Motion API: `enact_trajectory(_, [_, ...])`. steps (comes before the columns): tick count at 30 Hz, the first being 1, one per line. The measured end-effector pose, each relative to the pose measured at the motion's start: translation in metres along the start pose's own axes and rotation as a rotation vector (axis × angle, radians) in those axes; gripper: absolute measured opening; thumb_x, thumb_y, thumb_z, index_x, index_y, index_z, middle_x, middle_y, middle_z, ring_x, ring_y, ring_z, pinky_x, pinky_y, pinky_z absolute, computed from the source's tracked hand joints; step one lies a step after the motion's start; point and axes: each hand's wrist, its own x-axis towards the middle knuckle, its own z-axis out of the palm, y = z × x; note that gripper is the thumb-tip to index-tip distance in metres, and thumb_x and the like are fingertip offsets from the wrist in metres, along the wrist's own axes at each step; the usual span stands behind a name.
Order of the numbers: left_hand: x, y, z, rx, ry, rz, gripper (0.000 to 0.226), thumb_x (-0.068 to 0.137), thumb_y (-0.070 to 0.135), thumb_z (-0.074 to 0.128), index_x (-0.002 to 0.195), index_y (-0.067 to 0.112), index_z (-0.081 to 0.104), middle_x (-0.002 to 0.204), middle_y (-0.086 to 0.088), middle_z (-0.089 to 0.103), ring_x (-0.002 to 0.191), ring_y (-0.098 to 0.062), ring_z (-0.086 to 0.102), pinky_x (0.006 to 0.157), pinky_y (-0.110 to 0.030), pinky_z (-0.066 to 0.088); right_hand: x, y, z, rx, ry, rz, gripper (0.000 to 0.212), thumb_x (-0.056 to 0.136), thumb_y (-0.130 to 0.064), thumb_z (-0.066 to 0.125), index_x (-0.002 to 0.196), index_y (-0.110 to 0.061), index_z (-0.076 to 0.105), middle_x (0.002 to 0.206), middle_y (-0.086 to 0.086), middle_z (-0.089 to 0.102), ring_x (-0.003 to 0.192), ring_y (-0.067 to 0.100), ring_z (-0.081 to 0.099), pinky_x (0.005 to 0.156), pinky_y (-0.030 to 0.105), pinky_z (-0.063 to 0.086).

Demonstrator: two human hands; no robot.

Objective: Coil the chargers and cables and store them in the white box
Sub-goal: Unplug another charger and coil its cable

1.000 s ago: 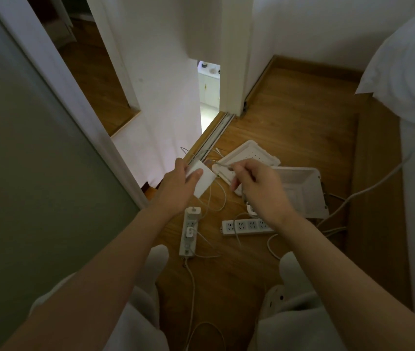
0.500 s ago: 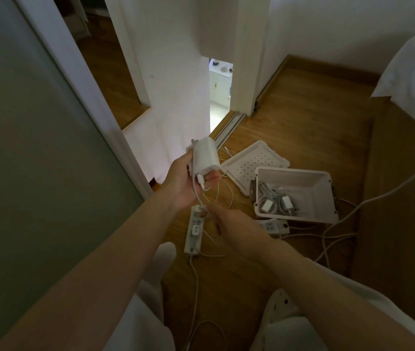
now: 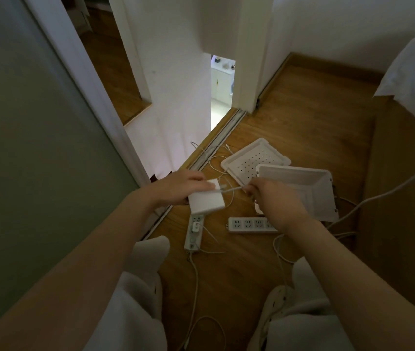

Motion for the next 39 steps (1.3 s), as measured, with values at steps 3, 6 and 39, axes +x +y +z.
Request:
enact_trajectory(3, [0.002,-0.011,-0.004,0.259,0.044,-0.011,0.015,0.092,0.038,0.053,0.097,0.025,0.049,0.097,0.002,0.053,0.082,-0.008,0.054,0.064,-0.019,0.046,-0.002,-0.007,-0.003,0.016,0.059,-0.026,0.028,0.098,-0.033,0.039,0.098,-0.017,0.062,0.086,-0.003,0.06,0.074,0.011,0.056,0.066,0.025,0.045])
enact_trajectory(6, [0.005,-0.013,-0.002,0.327,0.173,-0.001,0.02,0.092,0.04,0.053,0.102,0.024,0.045,0.102,0.0,0.052,0.084,-0.013,0.055,0.061,-0.02,0.046,-0.004,-0.016,-0.004,0.082,0.123,-0.037,0.027,0.098,-0.031,0.042,0.098,-0.016,0.064,0.083,-0.002,0.063,0.069,0.011,0.058,0.064,0.025,0.049])
enact_trajectory(39, [0.006,0.013,-0.011,-0.758,-0.19,0.093,0.037,0.097,0.031,0.031,0.107,0.01,0.059,0.063,-0.008,0.048,0.034,-0.008,0.034,0.031,-0.018,0.017,0.005,-0.01,0.011,0.175,-0.073,-0.174,0.03,0.101,-0.026,0.035,0.08,-0.016,0.054,0.063,-0.006,0.05,0.054,0.008,0.045,0.056,0.026,0.036])
